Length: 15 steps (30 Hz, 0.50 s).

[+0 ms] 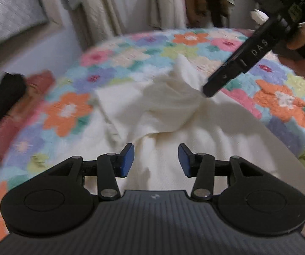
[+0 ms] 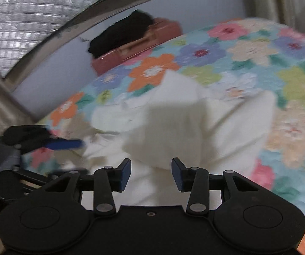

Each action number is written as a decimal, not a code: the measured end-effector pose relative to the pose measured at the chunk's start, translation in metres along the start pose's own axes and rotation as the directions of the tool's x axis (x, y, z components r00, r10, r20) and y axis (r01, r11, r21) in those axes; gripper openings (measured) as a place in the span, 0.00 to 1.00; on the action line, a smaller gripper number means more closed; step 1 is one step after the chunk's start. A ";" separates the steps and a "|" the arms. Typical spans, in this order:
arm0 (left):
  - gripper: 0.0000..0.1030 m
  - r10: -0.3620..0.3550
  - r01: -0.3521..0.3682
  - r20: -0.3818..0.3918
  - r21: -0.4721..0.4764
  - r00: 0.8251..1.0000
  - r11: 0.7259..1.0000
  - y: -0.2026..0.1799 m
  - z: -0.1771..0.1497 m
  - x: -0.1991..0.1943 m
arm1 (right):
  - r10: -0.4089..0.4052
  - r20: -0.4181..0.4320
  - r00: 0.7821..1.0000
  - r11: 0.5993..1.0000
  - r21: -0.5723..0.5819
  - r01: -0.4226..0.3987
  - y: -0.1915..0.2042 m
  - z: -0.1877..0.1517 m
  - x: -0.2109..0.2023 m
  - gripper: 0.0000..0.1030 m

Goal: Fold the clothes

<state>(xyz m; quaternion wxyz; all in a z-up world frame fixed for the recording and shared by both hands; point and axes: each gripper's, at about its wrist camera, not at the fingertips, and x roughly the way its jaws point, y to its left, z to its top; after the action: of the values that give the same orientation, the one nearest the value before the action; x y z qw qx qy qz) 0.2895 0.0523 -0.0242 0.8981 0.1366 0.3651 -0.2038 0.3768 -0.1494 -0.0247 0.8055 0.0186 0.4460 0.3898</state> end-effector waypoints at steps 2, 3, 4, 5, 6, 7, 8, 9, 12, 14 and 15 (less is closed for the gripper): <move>0.44 -0.007 0.006 0.008 0.027 1.000 1.000 -0.002 0.002 0.006 | -0.037 0.022 0.999 0.999 0.022 0.037 -0.007 0.004 0.009 0.49; 0.45 -0.014 0.014 0.013 0.034 1.000 0.999 -0.002 0.002 0.009 | -0.062 0.022 0.998 0.997 0.048 0.061 -0.013 0.007 0.015 0.49; 0.45 -0.025 0.025 0.017 0.032 1.000 0.999 -0.001 0.003 0.012 | -0.088 0.021 0.996 0.994 0.074 0.087 -0.019 0.010 0.021 0.50; 0.45 -0.035 0.035 0.021 0.026 0.999 0.999 0.000 0.004 0.016 | -0.117 0.016 0.993 0.988 0.099 0.115 -0.026 0.012 0.027 0.51; 0.45 -0.040 0.040 0.023 0.023 0.999 0.999 0.001 0.005 0.020 | -0.132 0.008 0.991 0.984 0.120 0.130 -0.033 0.013 0.032 0.51; 0.45 -0.039 0.039 0.022 0.021 0.999 0.999 0.003 0.006 0.023 | -0.125 0.004 0.992 0.983 0.133 0.123 -0.040 0.015 0.037 0.51; 0.45 -0.036 0.035 0.022 0.019 0.999 0.999 0.004 0.007 0.026 | -0.110 -0.006 0.994 0.983 0.149 0.110 -0.046 0.016 0.043 0.51; 0.45 -0.032 0.031 0.021 0.018 0.999 0.999 0.006 0.009 0.029 | -0.096 -0.031 0.995 0.981 0.166 0.099 -0.052 0.017 0.049 0.51; 0.46 -0.030 0.029 0.049 0.013 0.998 0.999 0.009 0.014 0.035 | -0.062 -0.081 0.995 0.979 0.190 0.077 -0.061 0.018 0.061 0.40; 0.47 -0.020 0.019 0.073 0.017 0.997 1.000 0.010 0.017 0.038 | -0.037 -0.053 0.998 0.981 0.189 0.047 -0.064 0.019 0.060 0.09; 0.47 -0.016 0.015 0.083 0.016 0.996 1.000 0.010 0.020 0.040 | -0.025 -0.031 0.999 0.980 0.195 0.030 -0.066 0.020 0.058 0.09</move>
<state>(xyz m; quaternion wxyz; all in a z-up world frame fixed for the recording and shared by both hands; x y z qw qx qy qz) 0.3321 0.0430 -0.0378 0.9097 0.1323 0.3271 -0.2191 0.4493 -0.1513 -0.0786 0.7986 0.0858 0.4938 0.3331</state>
